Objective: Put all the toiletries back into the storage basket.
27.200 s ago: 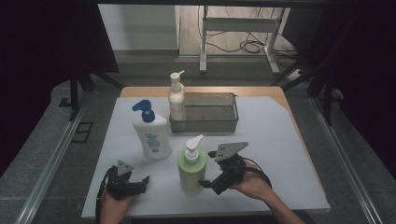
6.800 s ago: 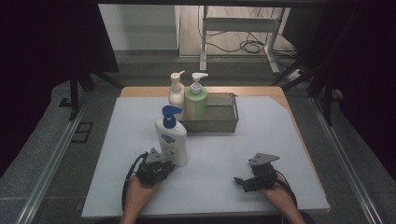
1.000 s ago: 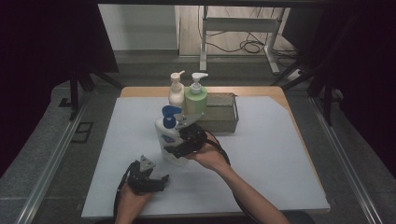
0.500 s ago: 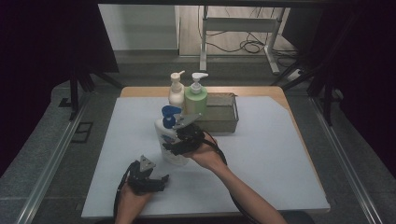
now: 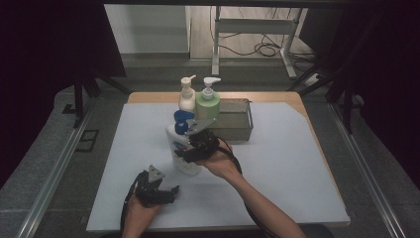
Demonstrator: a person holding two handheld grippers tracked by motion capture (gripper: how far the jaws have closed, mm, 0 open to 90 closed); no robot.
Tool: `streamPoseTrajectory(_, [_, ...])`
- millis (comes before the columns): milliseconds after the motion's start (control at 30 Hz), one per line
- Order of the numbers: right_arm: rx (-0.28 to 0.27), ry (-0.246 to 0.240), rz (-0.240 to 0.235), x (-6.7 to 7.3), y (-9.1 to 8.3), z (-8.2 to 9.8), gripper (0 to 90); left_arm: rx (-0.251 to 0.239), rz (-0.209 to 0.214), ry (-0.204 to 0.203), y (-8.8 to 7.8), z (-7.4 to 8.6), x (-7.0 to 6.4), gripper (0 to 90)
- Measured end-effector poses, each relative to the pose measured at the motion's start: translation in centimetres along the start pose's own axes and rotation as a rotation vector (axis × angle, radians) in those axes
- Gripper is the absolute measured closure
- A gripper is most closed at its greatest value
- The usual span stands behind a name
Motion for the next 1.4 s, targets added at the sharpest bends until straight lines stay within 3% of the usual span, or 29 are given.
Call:
streamPoseTrajectory(267, [0.001, 0.006, 0.039, -1.9, -2.1, -0.2, 38.2, 0.0, -0.001, 0.0, 0.0, 0.0, 0.0, 11.7])
streamPoseTrajectory(867, [-0.006, 0.067, 0.147, -8.0, -6.9, 0.4, 38.3, -0.001, -0.002, 0.0, 0.0, 0.0, 0.0, 11.8])
streamPoseTrajectory(1400, [-0.007, 0.115, 0.239, -12.5, -8.9, 0.4, 38.3, -0.001, -0.002, 0.001, 0.0, 0.0, 0.0, 11.8])
Point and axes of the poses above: each handheld gripper's, and its own axes: y roughly forward along the jaws, z roughly out of its underside, x roughly to its left, the point moved 9 cm from there along y, roughly forward along the jaws, and after that the axes turned 15 degrees about z, right-handed, at the moved point
